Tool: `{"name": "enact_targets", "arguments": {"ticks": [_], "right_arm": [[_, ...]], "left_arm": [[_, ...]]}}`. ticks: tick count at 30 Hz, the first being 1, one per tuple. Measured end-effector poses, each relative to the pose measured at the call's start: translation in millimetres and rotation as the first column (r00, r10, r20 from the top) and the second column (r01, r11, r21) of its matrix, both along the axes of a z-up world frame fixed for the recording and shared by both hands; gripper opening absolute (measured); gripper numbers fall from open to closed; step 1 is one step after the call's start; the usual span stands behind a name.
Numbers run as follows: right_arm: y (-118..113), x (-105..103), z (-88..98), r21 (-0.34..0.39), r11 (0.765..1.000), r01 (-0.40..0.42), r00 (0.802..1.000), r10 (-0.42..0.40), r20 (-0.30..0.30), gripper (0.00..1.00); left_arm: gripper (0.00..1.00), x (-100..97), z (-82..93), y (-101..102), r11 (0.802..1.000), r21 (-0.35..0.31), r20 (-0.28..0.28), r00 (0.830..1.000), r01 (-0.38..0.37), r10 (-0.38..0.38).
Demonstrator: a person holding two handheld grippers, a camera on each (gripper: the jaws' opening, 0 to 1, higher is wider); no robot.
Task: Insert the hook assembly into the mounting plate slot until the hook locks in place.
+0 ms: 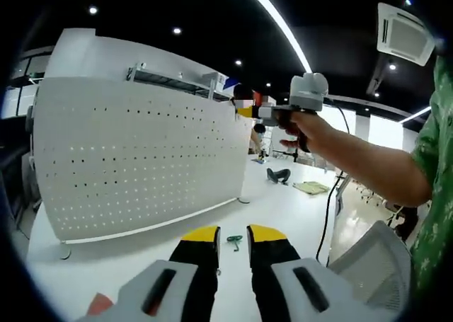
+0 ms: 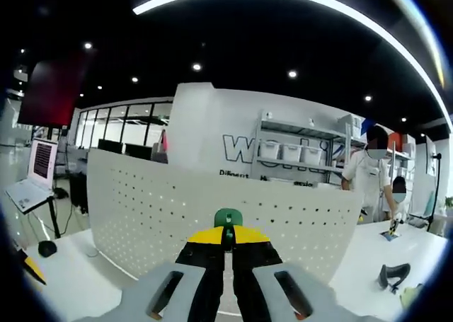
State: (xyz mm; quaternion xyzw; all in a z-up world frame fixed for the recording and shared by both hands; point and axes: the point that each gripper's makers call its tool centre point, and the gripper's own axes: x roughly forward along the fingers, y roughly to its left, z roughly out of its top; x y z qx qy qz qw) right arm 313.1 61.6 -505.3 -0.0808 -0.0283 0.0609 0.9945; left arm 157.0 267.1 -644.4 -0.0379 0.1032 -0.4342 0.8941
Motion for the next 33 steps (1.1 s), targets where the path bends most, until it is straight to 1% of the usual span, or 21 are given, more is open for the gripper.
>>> {"name": "enact_targets", "arguments": {"ticks": [5,8,11,14,17,20,23,27,29,31,32,33], "right_arm": [[-17.0,12.4,5.6,0.0,1.0,0.024,1.0,-0.024,0.007,0.01],[-26.1,18.2,7.4,0.0,0.999,0.037,0.999,-0.037,0.01,0.01],[-29.8,21.5,7.2,-0.007,0.999,0.044,0.999,-0.044,0.01,0.01],[-32.7,25.2,5.7,-0.012,0.999,0.048,0.999,-0.048,0.007,0.01],[-35.8,30.0,4.1,-0.016,0.999,0.05,0.999,-0.05,0.002,0.01],[-38.7,34.8,3.4,-0.016,0.999,0.052,0.999,-0.052,0.001,0.01],[-41.0,39.8,2.7,-0.013,0.998,0.054,0.999,-0.054,0.002,0.01],[-41.9,46.5,1.2,-0.01,0.999,0.054,0.999,-0.054,0.001,0.01],[-41.7,48.9,0.4,-0.01,0.999,0.052,0.999,-0.052,0.0,0.01],[-42.3,51.8,-0.2,-0.011,0.999,0.053,0.999,-0.053,0.001,0.01],[-42.8,52.9,-0.3,-0.006,0.999,0.052,0.999,-0.052,0.0,0.01],[-43.6,54.4,-0.3,-0.003,0.999,0.054,0.999,-0.054,0.001,0.01]], "left_arm": [[0.19,2.4,14.0,-5.2,0.999,-0.019,0.025,0.999,0.026,-0.026],[0.23,4.0,22.8,-10.4,0.998,-0.038,0.039,0.998,0.05,-0.049],[0.28,2.6,30.1,-16.1,0.996,-0.051,0.056,0.996,0.079,-0.077],[0.35,0.1,38.4,-21.9,0.991,-0.073,0.078,0.991,0.111,-0.105],[0.42,-3.8,48.2,-28.3,0.984,-0.103,0.102,0.985,0.148,-0.138],[0.5,-7.1,53.8,-32.5,0.976,-0.131,0.104,0.981,0.174,-0.161],[0.58,-10.6,62.2,-36.1,0.968,-0.152,0.134,0.974,0.201,-0.182],[0.73,-13.6,67.3,-39.2,0.961,-0.167,0.139,0.97,0.222,-0.2],[0.77,-15.9,69.1,-41.4,0.957,-0.169,0.143,0.966,0.237,-0.214],[0.85,-16.8,68.7,-43.3,0.953,-0.178,0.124,0.966,0.245,-0.226],[0.91,-17.4,70.5,-44.1,0.948,-0.2,0.118,0.966,0.249,-0.229],[0.96,-16.9,71.5,-43.9,0.947,-0.208,0.119,0.967,0.246,-0.225]]}}
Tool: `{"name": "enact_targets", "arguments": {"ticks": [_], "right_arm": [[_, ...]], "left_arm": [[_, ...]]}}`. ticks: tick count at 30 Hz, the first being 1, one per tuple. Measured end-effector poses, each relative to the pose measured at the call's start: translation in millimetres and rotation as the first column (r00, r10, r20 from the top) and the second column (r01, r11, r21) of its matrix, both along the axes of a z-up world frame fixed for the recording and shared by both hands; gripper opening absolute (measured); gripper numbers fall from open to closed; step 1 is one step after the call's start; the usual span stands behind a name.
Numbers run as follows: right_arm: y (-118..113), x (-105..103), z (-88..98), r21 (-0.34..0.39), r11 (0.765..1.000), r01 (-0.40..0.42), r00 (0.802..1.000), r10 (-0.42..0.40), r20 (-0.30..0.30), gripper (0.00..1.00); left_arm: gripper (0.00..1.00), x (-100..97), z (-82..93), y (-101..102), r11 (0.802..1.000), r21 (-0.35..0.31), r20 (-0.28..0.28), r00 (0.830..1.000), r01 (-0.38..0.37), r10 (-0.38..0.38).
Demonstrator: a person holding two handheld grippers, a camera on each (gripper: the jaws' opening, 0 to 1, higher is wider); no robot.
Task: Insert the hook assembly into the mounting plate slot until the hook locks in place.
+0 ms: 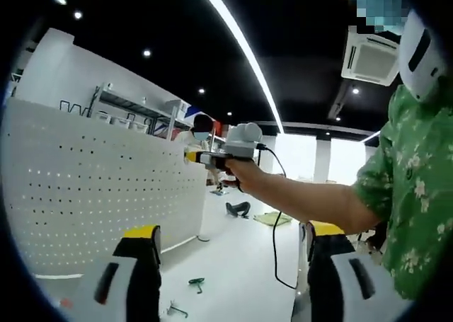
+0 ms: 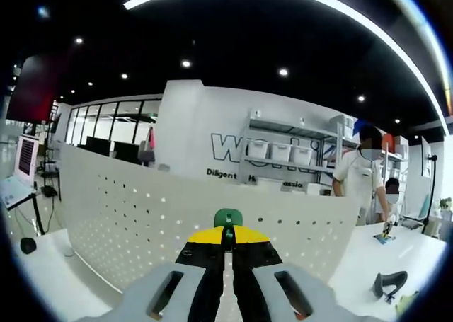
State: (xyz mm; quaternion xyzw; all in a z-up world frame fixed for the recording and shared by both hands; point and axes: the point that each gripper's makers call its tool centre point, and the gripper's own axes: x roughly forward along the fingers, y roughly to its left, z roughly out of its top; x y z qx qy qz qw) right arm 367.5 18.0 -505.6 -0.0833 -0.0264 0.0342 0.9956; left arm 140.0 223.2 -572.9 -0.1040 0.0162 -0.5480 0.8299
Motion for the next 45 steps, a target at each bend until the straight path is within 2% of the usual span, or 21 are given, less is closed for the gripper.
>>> {"name": "enact_targets", "arguments": {"ticks": [1,7,22,45], "right_arm": [[-0.2,1.0,-0.1,0.001,1.0,0.0,1.0,0.0,0.0,0.01],[-3.5,8.9,-1.9,0.013,1.0,0.004,1.0,-0.004,0.003,0.01],[-8.4,25.6,-8.6,0.077,0.997,0.016,1.0,-0.017,0.01,0.01],[-11.0,36.8,-11.9,0.083,0.996,0.027,1.0,-0.028,0.012,0.01]], "left_arm": [[1.0,0.2,0.0,-0.1,1.0,-0.001,-0.002,1.0,-0.001,0.001],[1.0,-2.7,-0.4,-2.9,1.0,-0.003,-0.019,1.0,0.021,-0.021],[1.0,-0.5,-5.8,1.5,1.0,0.009,-0.032,0.999,0.001,-0.001],[1.0,5.0,-8.7,5.6,1.0,0.016,-0.038,0.999,-0.008,0.009]]}}
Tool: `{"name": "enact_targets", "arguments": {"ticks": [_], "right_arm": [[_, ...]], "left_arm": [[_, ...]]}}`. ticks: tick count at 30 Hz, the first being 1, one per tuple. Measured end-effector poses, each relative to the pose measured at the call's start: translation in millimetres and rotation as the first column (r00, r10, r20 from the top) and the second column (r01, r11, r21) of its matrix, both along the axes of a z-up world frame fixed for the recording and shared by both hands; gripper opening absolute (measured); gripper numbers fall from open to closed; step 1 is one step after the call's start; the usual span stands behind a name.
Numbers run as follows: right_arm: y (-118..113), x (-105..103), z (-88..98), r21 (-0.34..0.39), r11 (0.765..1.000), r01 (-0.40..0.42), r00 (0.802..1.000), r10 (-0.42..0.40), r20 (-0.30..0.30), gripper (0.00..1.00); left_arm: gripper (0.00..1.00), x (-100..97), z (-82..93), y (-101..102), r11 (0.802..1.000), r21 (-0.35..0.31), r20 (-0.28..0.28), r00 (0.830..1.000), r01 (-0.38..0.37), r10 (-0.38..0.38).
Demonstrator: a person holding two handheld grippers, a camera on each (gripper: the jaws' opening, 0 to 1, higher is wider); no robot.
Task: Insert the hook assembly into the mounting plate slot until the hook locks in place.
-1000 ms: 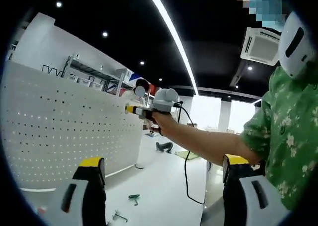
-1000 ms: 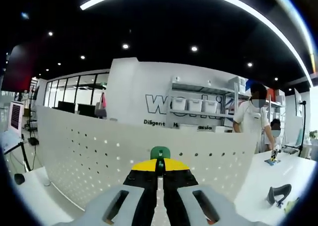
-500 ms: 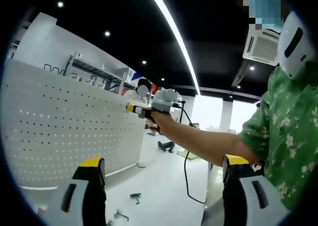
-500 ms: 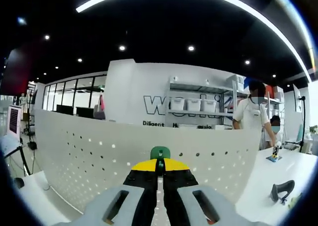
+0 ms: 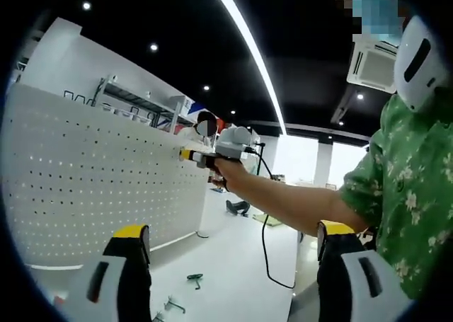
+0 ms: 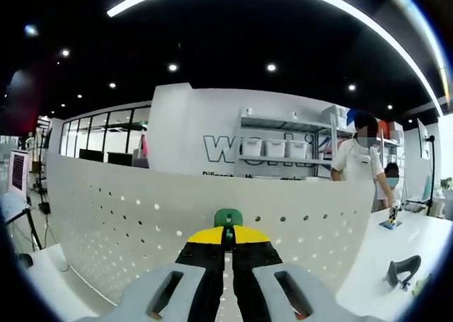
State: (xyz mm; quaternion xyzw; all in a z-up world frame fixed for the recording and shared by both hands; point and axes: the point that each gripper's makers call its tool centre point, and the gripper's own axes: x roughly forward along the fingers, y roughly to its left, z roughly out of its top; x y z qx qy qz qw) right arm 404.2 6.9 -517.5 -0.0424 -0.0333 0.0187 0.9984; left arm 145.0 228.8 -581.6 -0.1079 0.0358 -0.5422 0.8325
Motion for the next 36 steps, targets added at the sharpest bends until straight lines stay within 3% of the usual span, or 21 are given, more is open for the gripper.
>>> {"name": "enact_targets", "arguments": {"ticks": [36], "right_arm": [[-2.7,9.3,-4.4,-0.001,1.0,0.003,1.0,-0.003,-0.001,0.01]], "left_arm": [[0.95,4.4,-2.7,5.2,1.0,0.005,0.001,1.0,-0.009,0.009]]}}
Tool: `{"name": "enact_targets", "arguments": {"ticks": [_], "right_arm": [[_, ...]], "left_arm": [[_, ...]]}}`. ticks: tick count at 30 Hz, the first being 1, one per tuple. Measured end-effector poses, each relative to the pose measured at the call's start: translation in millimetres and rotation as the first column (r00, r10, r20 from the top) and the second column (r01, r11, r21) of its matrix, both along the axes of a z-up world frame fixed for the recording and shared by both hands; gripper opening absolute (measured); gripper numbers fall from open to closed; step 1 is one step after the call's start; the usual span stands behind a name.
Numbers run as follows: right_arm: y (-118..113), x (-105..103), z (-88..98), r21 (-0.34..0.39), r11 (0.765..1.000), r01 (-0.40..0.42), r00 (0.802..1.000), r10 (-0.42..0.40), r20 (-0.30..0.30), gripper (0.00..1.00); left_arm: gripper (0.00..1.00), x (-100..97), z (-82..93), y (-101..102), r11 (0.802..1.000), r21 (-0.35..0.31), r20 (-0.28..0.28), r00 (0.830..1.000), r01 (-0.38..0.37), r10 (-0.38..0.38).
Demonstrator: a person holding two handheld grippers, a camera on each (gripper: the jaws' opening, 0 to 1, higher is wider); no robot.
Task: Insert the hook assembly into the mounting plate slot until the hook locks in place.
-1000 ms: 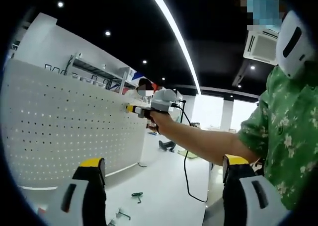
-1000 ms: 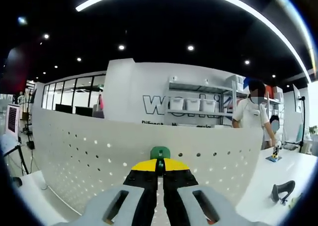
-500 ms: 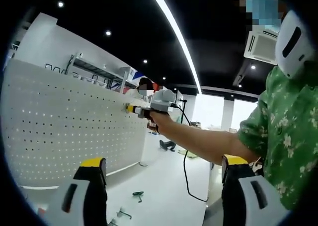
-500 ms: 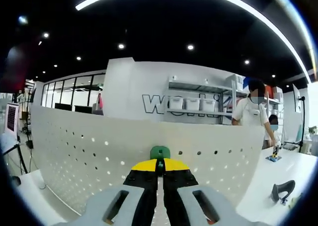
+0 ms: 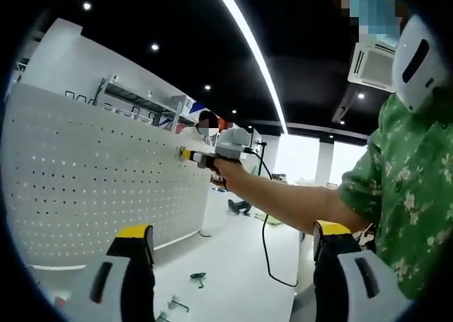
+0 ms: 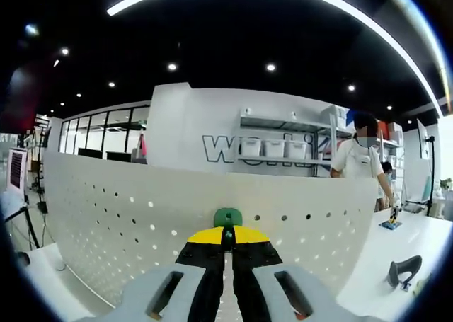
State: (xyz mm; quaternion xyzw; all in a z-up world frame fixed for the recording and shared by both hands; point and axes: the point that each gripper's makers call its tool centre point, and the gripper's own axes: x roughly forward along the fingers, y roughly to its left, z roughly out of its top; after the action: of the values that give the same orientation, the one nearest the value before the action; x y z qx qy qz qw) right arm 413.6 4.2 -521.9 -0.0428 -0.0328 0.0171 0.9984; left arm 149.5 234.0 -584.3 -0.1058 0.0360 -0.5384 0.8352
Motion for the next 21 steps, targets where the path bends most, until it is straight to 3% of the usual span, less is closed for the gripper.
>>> {"name": "enact_targets", "arguments": {"ticks": [7,17,21], "right_arm": [[-0.3,-0.5,-0.1,0.029,1.0,0.007,1.0,-0.007,0.002,0.01],[-0.8,-0.5,-0.9,0.135,0.991,-0.01,1.0,0.009,0.006,0.01],[-0.1,-0.2,-0.7,0.134,0.991,-0.008,1.0,0.006,0.016,0.01]], "left_arm": [[0.94,-0.1,-1.9,0.4,1.0,0.007,-0.002,1.0,0.001,-0.001],[0.93,-0.1,-2.0,0.7,1.0,0.006,0.0,1.0,0.002,-0.002],[0.93,0.6,-2.7,1.3,1.0,0.009,0.0,1.0,0.002,-0.002]]}}
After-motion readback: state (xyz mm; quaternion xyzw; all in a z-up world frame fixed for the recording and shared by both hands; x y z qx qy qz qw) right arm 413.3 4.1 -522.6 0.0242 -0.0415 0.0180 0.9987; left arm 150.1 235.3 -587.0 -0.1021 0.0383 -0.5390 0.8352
